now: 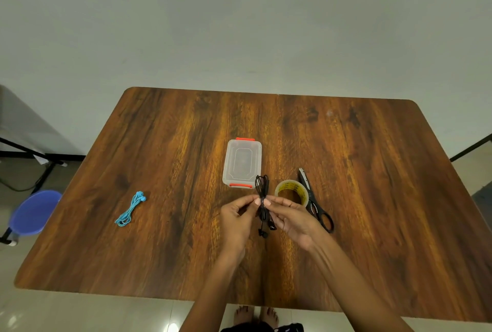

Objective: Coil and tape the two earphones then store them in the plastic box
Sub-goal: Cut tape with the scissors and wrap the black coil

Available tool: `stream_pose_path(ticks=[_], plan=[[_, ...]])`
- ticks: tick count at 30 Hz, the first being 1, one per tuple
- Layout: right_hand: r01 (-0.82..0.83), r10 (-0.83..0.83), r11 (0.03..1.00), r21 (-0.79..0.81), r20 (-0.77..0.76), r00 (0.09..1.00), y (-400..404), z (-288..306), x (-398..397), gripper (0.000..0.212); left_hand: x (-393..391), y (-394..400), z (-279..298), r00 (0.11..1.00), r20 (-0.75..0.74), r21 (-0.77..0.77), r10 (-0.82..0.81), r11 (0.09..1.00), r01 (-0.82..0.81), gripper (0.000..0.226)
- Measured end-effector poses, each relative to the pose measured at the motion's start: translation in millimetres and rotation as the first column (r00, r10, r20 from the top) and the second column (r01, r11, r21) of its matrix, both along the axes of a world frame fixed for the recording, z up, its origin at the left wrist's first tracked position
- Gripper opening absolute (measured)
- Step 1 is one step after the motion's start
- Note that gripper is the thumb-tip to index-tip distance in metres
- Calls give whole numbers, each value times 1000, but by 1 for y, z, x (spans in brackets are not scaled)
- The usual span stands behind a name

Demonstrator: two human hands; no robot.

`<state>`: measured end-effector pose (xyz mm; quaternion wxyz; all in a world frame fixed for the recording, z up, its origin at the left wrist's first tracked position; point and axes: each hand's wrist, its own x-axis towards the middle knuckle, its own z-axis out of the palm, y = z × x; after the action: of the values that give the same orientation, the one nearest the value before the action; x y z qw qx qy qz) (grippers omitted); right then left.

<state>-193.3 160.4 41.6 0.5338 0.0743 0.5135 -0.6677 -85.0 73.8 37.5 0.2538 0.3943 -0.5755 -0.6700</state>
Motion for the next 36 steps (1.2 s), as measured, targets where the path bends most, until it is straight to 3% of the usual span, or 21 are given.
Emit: stream_pose_path(ticks=[4,10,14,18,28,36], plan=[[-7,8,1000,12,-48,999,-1,0,0,16,0,-1,-1,1000,-2,0,-9,1000,9,17],[68,-39,995,72,-355,934,-3,4,4,11,-1,-1,-1,994,-11,-11,-112,994,112,21],[37,21,992,118,-457,889,-5,4,6,10,0,-3,-5,999,-35,99,-34,994,37,14],[-71,110,991,112,-401,909,-3,4,1,13,2,-3,-10,999,-48,113,4,994,1,12],[-47,57,992,119,-84,995,-10,2,1,17,4,-3,-10,996,-92,-13,-7,1000,6,18],[-33,34,992,120,-7,999,-12,2,-2,14,4,-5,-8,992,-118,29,-35,999,39,15]])
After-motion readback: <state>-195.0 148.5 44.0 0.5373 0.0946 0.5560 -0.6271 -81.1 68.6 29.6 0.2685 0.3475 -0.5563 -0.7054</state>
